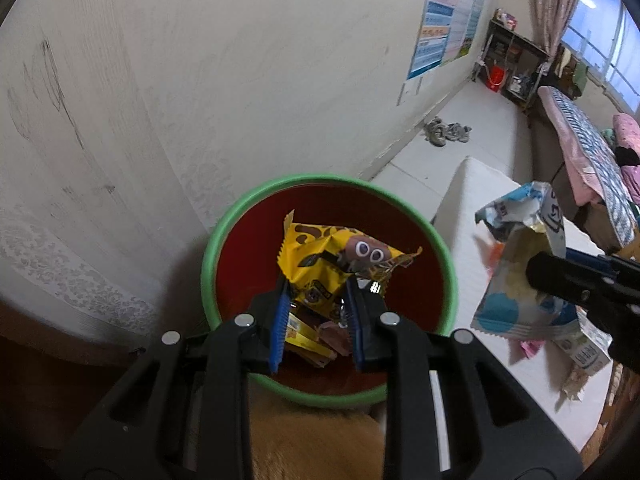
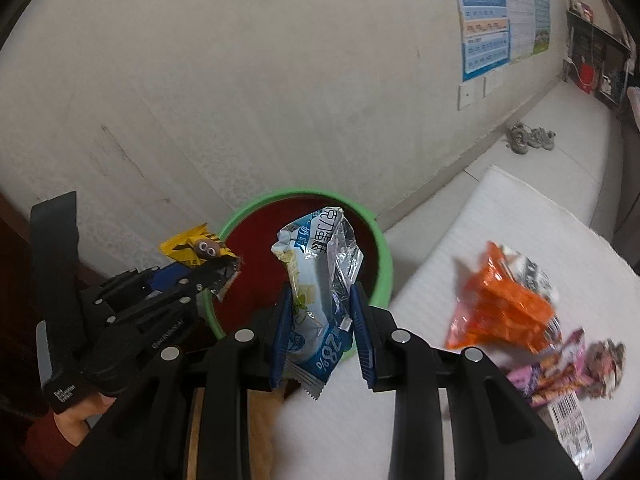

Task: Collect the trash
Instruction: 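Open the left tool over the bin while the right opens to drop its wrapper, then grasp the pink snack bag with the left tool while the right grasps the white milk carton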

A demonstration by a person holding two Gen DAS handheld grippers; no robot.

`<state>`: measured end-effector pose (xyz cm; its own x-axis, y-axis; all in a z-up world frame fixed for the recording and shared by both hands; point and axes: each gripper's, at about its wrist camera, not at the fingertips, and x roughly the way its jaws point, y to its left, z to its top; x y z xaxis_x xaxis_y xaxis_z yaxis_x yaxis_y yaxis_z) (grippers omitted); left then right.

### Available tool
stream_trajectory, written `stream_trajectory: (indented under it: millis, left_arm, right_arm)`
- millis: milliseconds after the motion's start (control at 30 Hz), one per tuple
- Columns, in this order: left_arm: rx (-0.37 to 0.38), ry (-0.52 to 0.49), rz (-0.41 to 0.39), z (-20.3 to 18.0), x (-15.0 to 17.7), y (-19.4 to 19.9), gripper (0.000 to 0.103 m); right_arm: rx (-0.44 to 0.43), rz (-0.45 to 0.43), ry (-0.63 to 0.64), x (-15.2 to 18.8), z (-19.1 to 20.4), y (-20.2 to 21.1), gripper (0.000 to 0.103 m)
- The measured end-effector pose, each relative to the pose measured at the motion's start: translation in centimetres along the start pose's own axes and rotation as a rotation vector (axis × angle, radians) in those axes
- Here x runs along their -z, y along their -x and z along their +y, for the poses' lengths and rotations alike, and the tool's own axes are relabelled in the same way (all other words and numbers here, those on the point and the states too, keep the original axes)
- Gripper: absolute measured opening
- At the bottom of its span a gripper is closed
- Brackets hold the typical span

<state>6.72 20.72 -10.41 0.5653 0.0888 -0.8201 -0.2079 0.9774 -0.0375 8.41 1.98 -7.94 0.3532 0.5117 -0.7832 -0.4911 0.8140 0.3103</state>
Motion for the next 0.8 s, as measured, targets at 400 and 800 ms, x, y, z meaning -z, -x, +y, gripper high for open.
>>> stream_trajectory:
  millis: [400, 800]
  left_arm:
    - [-0.049, 0.041, 0.018, 1.2, 0.8, -0.6, 0.057]
    - [0.058, -0.079, 0.038, -5.0, 3.2, 1.1, 0.061]
  right_arm:
    - [-0.004, -0.016, 0.009, 1.0, -0.4, 0.2, 0.056]
    - [0.409, 0.149, -0.055, 11.2, -16.0, 7.2, 0.078]
